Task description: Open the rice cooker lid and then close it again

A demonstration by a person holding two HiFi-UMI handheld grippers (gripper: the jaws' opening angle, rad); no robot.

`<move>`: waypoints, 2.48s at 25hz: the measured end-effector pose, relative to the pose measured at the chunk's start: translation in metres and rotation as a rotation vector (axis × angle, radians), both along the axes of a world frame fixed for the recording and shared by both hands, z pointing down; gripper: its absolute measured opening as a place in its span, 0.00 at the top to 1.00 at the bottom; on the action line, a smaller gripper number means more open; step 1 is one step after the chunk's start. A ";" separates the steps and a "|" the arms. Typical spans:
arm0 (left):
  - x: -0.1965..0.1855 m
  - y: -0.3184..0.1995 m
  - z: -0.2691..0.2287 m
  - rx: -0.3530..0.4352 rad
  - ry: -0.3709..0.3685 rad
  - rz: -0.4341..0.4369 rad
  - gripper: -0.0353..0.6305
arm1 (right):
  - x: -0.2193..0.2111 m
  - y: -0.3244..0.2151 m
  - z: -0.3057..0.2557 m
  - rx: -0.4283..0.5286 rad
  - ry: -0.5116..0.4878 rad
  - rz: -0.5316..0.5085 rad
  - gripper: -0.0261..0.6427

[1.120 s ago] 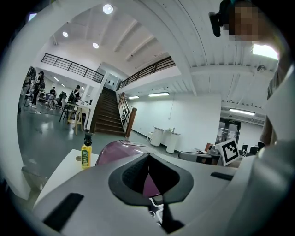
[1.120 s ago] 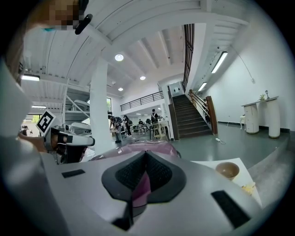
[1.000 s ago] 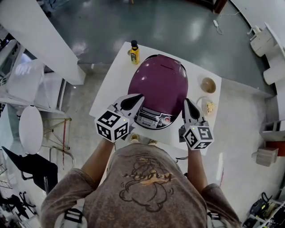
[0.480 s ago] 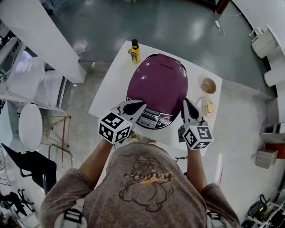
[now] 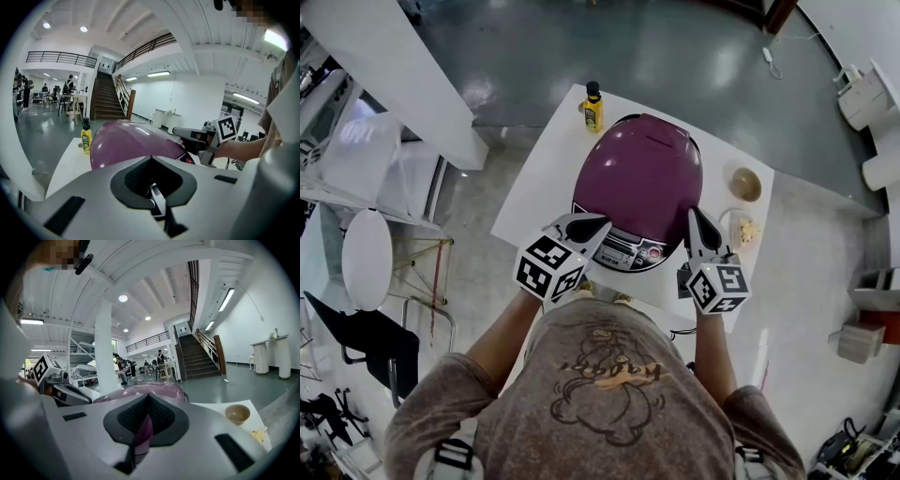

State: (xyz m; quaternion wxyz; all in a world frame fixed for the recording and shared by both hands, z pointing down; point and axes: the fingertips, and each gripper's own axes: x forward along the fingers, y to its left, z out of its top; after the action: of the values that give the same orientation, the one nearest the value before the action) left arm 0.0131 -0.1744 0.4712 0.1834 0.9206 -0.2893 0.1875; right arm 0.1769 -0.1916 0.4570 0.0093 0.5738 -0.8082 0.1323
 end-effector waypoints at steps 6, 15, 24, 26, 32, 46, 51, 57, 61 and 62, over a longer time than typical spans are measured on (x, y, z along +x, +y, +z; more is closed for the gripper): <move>-0.001 0.000 0.002 -0.019 0.014 -0.016 0.91 | -0.002 -0.001 0.001 -0.007 0.002 -0.006 0.96; -0.001 -0.001 0.003 -0.018 0.013 0.019 0.91 | -0.004 -0.005 0.003 -0.014 0.003 -0.013 0.96; -0.001 0.000 0.003 -0.006 -0.014 0.024 0.92 | -0.014 -0.008 0.005 -0.020 0.018 -0.034 0.96; 0.000 0.000 0.003 0.000 -0.016 0.025 0.92 | -0.015 -0.008 0.006 -0.021 0.024 -0.035 0.96; -0.002 0.001 0.002 0.031 -0.011 0.017 0.92 | -0.016 -0.008 0.006 -0.026 0.032 -0.036 0.96; -0.001 0.000 0.001 0.021 0.000 0.011 0.91 | -0.016 -0.010 0.007 -0.032 0.041 -0.031 0.96; 0.003 0.003 0.001 0.025 -0.007 0.026 0.91 | -0.015 -0.011 0.007 -0.031 0.039 -0.025 0.96; 0.003 0.004 0.001 0.032 -0.018 0.040 0.92 | -0.015 -0.012 0.007 -0.031 0.040 -0.029 0.96; 0.004 0.004 0.002 0.035 -0.011 0.046 0.92 | -0.015 -0.013 0.008 -0.032 0.043 -0.031 0.96; 0.004 0.004 0.002 0.033 -0.001 0.043 0.92 | -0.015 -0.013 0.008 -0.033 0.044 -0.032 0.96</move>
State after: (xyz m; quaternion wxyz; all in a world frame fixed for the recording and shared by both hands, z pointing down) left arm 0.0168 -0.1703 0.4732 0.1641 0.9294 -0.2726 0.1871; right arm 0.1620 -0.2046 0.4654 0.0387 0.5636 -0.8145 0.1325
